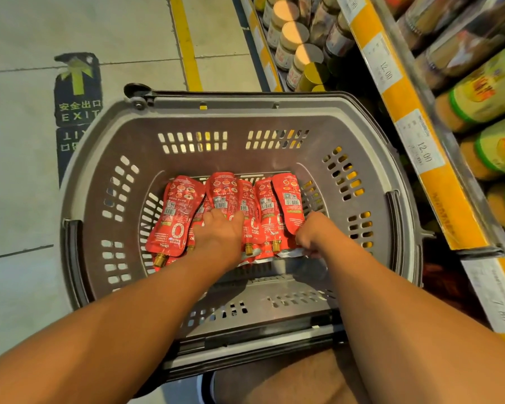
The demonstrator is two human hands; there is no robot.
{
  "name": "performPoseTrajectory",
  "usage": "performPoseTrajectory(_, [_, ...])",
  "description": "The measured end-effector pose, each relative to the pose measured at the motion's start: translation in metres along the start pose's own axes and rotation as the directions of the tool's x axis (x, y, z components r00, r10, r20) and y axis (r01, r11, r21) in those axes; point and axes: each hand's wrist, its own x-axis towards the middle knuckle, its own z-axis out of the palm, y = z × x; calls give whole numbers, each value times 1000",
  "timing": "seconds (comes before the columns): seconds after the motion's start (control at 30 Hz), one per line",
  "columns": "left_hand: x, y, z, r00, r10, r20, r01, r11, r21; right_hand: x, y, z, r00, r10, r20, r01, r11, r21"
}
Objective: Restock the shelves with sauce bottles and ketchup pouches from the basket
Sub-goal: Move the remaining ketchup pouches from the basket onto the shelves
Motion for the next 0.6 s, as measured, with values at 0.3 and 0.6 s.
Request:
performPoseTrajectory(0.3, [-4, 0, -4, 1000, 17, -5, -17, 1000, 8, -20, 1, -17, 952, -25, -306, 29, 1000, 7])
performPoseTrajectory(0.6, [-16, -11, -17, 969, 115, -220, -129, 990, -50, -61, 0, -35, 854, -72, -516, 112, 993, 47])
